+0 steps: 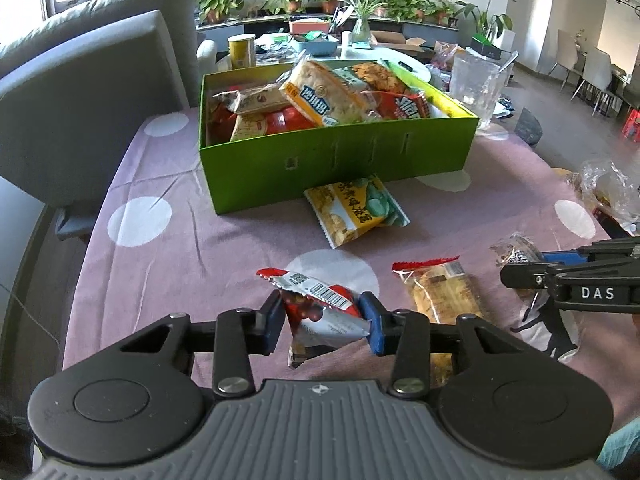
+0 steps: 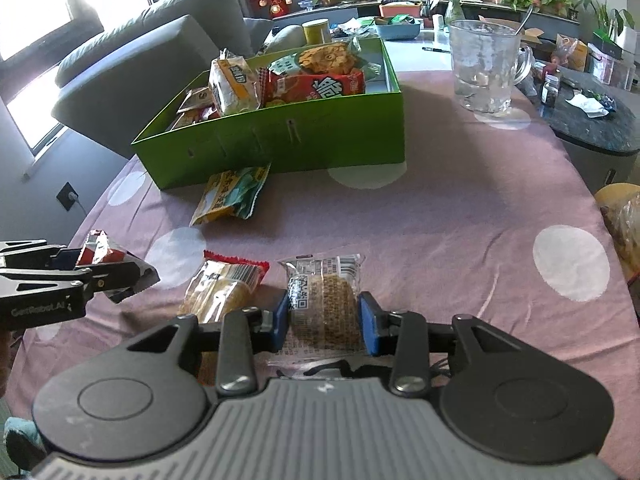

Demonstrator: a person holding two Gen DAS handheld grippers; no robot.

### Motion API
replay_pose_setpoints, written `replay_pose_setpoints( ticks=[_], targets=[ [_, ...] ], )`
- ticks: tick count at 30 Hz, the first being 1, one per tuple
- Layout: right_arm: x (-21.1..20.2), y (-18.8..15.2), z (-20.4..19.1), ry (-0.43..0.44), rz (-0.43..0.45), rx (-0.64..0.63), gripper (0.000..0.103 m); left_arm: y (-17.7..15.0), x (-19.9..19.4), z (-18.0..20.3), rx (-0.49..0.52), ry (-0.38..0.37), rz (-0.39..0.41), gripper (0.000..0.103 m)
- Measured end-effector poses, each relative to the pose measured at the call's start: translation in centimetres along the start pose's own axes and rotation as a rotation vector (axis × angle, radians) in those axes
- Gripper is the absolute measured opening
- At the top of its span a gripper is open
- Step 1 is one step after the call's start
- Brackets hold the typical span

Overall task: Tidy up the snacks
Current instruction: 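Lift both held snacks and carry them over the green box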

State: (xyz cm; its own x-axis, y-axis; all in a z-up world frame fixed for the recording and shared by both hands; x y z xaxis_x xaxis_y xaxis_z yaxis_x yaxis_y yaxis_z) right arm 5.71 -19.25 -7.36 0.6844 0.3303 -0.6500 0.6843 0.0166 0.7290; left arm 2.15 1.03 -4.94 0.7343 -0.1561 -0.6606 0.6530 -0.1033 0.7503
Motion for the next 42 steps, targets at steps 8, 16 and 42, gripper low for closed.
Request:
replay_pose_setpoints(
  ticks=[8, 16, 42],
  targets=[
    [-0.2, 0.1, 0.3, -0.001, 0.008, 0.014, 0.074, 0.1, -0.5, 0.0, 0.007, -0.006, 0.011, 0.038],
    [-0.4, 0.7, 0.3, 0.000, 0.025, 0.008, 0.074, 1.2, -0.9, 0.2, 0.023, -0.004, 0.036, 0.038],
    [0.4, 10.7, -0.4, 0.024, 0.210, -0.036, 0.074, 11.4, 1.5, -0.5, 0.046, -0.001, 0.186, 0.038]
  ],
)
Point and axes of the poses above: each gripper's, at about its wrist camera, not at the fingertips, and x roughly the way its jaws point, z to its right, y to its top, the point moved 1 cm from there along x, roughly the way its jaws point, and after that the axes turned 6 degrees about z, right-handed, at the moved point
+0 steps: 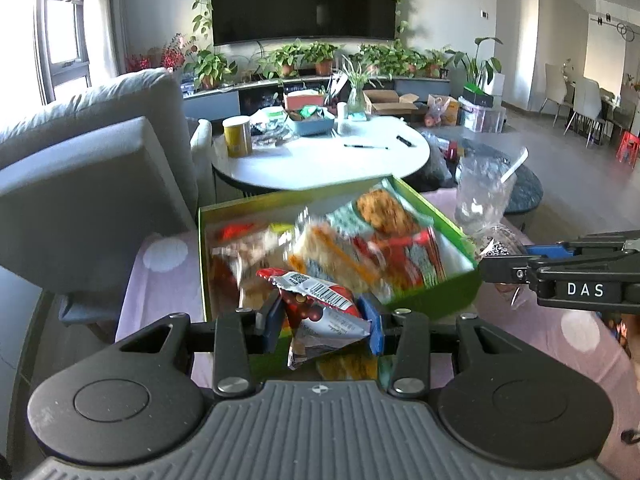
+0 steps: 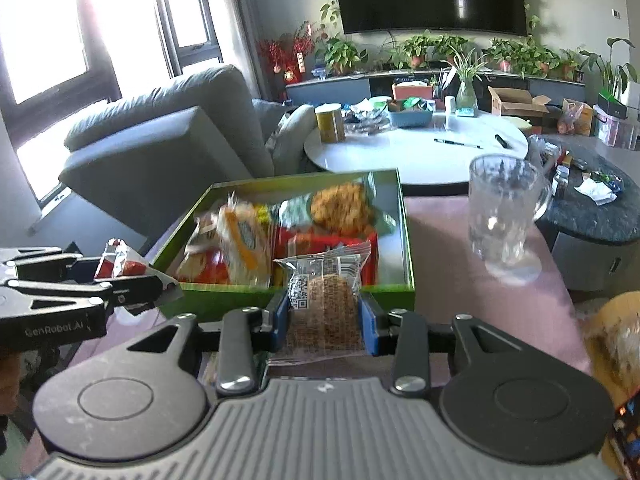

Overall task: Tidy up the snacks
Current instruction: 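Lift both held snacks and carry them over the green box, then open the left gripper to drop the red-white bag into the box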

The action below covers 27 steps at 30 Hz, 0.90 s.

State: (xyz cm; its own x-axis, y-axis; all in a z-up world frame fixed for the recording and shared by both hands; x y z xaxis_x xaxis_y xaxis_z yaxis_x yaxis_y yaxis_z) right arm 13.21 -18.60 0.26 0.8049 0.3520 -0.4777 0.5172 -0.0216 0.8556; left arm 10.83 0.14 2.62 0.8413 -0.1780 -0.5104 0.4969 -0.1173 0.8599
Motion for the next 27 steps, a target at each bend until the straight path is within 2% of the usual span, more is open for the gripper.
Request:
replay_pose_setpoints(
  ticks=[5, 12, 18, 27],
  targets=[
    [1.6, 2.4, 0.5, -0.002, 0.035, 0.016, 0.074, 3.0, 2.9, -0.7, -0.013, 0.007, 0.016, 0.038],
    [2.8, 2.8, 0.9, 0.004, 0.043, 0.033, 0.074, 6.3, 8.3, -1.3, -0.041, 0.015, 0.016, 0.038],
    [3.6, 2.5, 1.8, -0.024, 0.020, 0.045, 0.074, 6.7, 12.5, -1.6, -0.060, 0.027, -0.016, 0.039],
    [4.3, 2.4, 2.2, -0.031, 0.018, 0.065, 0.074, 6.1, 14.6, -2.0, -0.052, 0.027, -0.043, 0.039]
  ],
)
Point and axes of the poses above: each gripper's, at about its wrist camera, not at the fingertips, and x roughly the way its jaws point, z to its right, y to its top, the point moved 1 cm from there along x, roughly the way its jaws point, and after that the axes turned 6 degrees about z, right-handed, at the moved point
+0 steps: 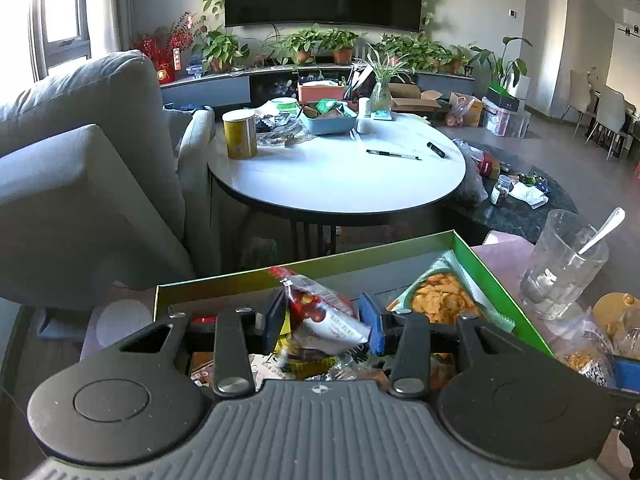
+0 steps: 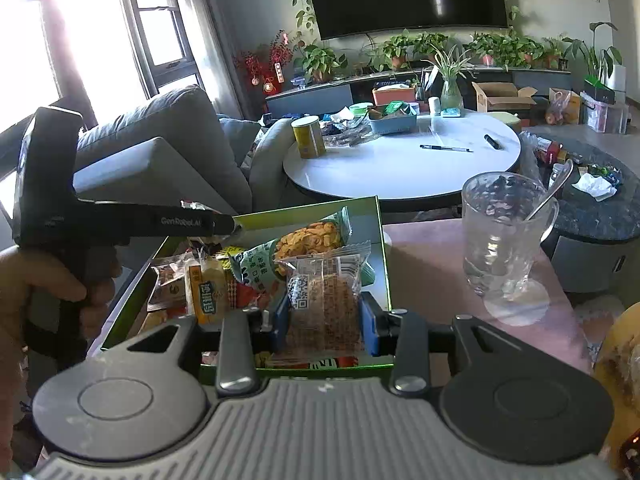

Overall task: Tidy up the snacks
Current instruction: 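Open the left gripper to drop the red-white bag into the box, then open the right gripper to drop the round pastry into the box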

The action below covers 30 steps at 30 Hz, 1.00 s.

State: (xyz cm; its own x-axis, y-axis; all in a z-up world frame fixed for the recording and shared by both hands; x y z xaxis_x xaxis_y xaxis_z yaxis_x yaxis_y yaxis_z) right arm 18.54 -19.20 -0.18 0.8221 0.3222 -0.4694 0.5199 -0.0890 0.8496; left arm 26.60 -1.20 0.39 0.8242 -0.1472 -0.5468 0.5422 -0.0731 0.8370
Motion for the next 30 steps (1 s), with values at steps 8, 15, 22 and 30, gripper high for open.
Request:
replay_pose_setpoints(
  ticks=[8, 15, 22, 30],
  targets=[
    [0.9, 0.5, 0.0, 0.001, -0.002, 0.006, 0.074, -1.3, -1.6, 0.0, 0.040, 0.017, 0.022, 0.064],
    [3.1, 2.1, -0.5, 0.017, -0.001, 0.006, 0.074, -3.8, -4.6, -2.0, 0.006, 0.038, 0.048, 0.073],
    [6.2, 4.1, -2.3, 0.025, 0.003, -0.011, 0.074, -4.8, -7.4, -3.0, -0.014, 0.058, 0.093, 0.073],
    [8.6, 4.5, -4.8, 0.051, -0.021, -0.056, 0.074, -6.0, -8.9, -4.0, -0.063, 0.061, 0.100, 0.074]
  ],
)
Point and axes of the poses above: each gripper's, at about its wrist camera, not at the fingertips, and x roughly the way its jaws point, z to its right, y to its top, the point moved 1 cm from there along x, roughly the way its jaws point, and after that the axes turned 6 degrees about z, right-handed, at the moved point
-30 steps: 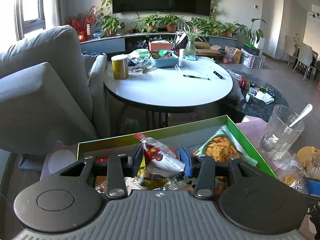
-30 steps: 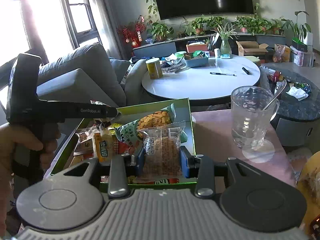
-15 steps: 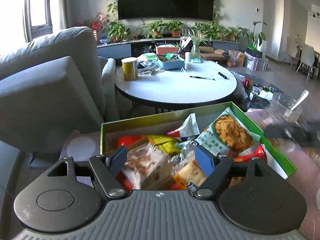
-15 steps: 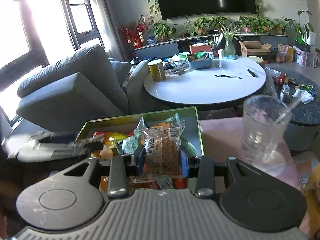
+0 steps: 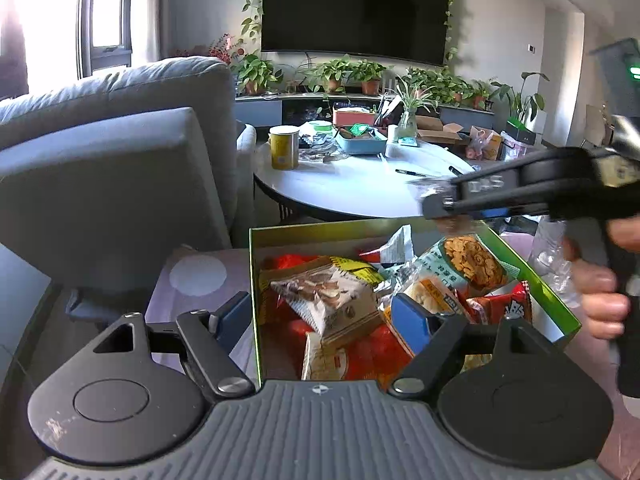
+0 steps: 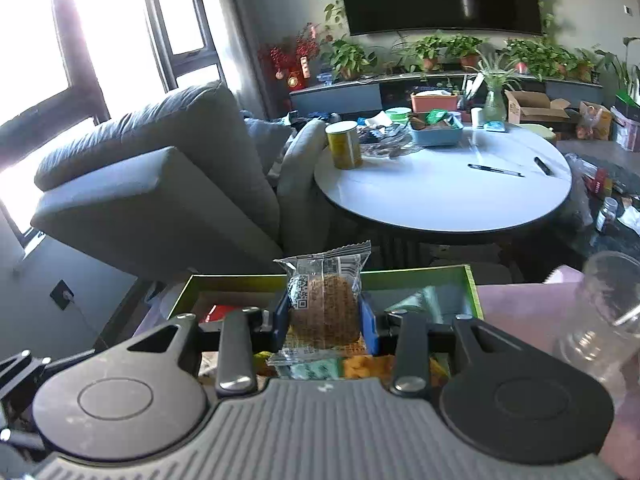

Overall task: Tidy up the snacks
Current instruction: 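Open the right gripper to drop the round pastry into the box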

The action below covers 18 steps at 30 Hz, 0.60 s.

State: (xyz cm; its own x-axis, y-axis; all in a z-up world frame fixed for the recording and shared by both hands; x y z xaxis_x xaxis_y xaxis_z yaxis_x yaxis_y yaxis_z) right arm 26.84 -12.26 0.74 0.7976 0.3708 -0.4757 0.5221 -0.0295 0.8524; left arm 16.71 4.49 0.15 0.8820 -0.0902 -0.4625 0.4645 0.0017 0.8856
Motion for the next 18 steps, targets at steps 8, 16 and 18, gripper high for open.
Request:
replay_pose_setpoints(
  ticks=[8, 16, 18],
  targets=[
    [1.8, -1.0, -1.9, 0.043, -0.059, -0.034, 0.074, -0.8, -0.6, -0.5, -0.010, 0.008, -0.005, 0.078],
    [-0.8, -1.5, -0.9, 0.036, -0.029, 0.011, 0.079, -1.8, -2.0, -1.0, -0.043, 0.018, -0.017, 0.080],
    [-2.0, -1.8, -0.2, 0.043, -0.020, 0.037, 0.079, -2.1, -2.4, -0.9, -0.043, 0.017, -0.020, 0.080]
  ],
)
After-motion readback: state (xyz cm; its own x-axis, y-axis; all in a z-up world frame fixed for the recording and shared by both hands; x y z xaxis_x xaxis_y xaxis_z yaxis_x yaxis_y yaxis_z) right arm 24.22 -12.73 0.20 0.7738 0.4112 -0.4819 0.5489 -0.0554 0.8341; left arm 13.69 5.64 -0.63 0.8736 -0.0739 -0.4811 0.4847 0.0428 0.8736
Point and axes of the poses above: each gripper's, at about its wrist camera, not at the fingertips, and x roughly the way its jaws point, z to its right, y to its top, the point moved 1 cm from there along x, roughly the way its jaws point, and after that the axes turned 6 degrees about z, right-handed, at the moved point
